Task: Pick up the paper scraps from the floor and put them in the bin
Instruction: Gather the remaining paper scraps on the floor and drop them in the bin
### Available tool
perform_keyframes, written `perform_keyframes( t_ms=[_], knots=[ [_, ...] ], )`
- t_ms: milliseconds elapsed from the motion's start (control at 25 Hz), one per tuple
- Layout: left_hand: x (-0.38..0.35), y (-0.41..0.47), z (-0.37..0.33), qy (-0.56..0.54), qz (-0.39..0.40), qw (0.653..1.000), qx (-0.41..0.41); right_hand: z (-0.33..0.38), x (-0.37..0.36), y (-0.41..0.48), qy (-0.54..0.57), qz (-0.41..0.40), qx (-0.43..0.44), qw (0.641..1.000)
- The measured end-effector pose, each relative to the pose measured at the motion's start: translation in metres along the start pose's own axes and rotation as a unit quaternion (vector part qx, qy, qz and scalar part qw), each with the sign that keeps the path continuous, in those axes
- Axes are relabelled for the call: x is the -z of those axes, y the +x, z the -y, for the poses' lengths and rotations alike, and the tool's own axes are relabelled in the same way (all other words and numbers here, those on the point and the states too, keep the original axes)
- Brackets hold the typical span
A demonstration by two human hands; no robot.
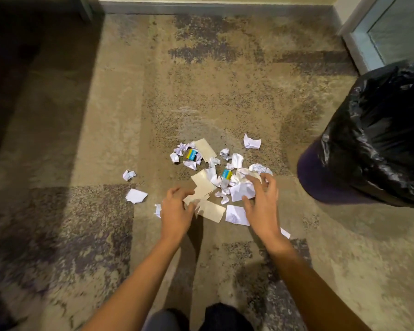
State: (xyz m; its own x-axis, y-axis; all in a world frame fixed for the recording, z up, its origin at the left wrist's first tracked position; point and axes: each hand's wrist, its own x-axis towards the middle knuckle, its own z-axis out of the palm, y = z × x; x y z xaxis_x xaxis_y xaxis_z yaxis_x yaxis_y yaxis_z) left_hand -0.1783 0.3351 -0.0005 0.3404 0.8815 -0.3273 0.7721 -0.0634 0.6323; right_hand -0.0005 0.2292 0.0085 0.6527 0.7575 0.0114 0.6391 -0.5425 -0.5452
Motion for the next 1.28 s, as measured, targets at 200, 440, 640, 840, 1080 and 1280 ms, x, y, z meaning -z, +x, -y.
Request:
perform_keyframes(
  t_ms=[200,440,640,840,1080,1280],
  knots=[
    [-0.004,0.025,0.041,0.111,0.073,0.990,0.051,-0.028,-0.032,0.046,-0.046,0.137,-0.145,0.979],
    [-0.008,0.022,0.044,0.136,0.085,0.985,0.059,-0.018,-0.052,0.076,-0.109,0.271,-0.128,0.948],
    [-0.007,0.018,0.047,0.068,-0.001,0.996,0.052,-0.009,-0.064,0.050,-0.127,0.169,0.002,0.977],
    [0.002,0.007,0.041,0.039,-0.055,0.997,0.027,-0.016,-0.065,0.024,-0.099,0.105,0.006,0.989],
    [0.013,-0.016,0.021,-0.001,-0.104,0.994,-0.028,-0.012,-0.035,0.005,-0.046,-0.002,-0.046,0.998],
    [0.018,-0.042,-0.017,-0.048,-0.118,0.986,-0.103,0.002,0.015,-0.014,0.068,-0.107,-0.038,0.991]
  ],
)
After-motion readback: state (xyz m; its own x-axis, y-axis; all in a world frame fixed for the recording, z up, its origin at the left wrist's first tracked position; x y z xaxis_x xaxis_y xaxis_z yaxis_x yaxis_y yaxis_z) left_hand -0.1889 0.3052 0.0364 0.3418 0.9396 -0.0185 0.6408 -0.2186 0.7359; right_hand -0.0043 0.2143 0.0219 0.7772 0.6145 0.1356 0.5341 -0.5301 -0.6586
